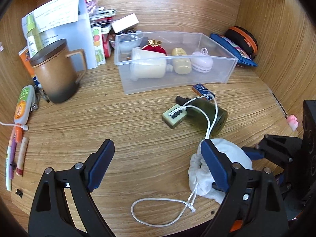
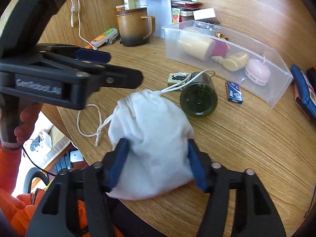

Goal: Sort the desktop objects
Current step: 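Close the right gripper on the white bag while the left gripper closes on the green bottle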

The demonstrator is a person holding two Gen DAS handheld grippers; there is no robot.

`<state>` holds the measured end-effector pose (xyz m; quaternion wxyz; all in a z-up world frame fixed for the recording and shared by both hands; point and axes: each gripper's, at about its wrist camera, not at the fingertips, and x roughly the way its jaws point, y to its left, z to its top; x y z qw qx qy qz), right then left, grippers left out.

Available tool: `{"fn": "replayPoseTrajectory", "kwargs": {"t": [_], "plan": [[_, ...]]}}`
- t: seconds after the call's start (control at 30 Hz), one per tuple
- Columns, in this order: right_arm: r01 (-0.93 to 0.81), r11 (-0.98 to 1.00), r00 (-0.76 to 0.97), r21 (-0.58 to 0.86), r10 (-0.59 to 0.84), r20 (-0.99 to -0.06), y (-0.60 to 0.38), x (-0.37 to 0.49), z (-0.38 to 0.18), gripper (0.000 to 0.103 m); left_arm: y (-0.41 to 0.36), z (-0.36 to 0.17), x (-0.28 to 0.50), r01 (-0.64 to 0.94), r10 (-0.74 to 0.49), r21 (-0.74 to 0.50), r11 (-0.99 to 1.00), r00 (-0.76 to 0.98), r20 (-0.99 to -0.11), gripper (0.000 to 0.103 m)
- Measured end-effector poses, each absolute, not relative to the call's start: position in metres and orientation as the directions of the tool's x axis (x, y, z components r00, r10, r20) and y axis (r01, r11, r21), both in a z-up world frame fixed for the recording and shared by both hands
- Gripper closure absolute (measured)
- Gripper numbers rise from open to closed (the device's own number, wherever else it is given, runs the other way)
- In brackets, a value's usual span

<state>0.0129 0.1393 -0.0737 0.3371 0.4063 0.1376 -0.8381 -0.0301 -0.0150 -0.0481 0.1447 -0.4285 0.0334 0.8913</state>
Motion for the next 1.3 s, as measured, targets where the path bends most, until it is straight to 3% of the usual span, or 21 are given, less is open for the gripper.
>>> {"fn": "replayPoseTrajectory", "kwargs": {"t": [0.13,0.23,0.8,1.3], "plan": [[0.661,-0.746,-0.436,0.088,-0.477,-0.764,0.154,0.012,-0.07,0.068,-0.007,-0.048,-0.034,-0.297,0.233,-0.061,-0.953,-0.587,-0.775,0.013],[0.64,-0.766,-0.466,0.065,-0.454,-0.759,0.165,0.015,-0.068,0.07,-0.002,-0.049,-0.038,-0.298,0.234,-0.064,-0.952,-0.582,-0.779,0.013],[0.474,-0.876,-0.622,0.091,-0.406,-0.67,0.25,0.006,-0.027,0.07,0.045,-0.057,-0.056,-0.377,0.261,-0.048,-0.925,-0.539,-0.801,0.013],[0.385,-0.916,-0.658,0.113,-0.358,-0.663,0.292,-0.021,-0.027,0.07,0.089,-0.061,-0.111,-0.425,0.287,-0.046,-0.904,-0.522,-0.804,0.014]]}}
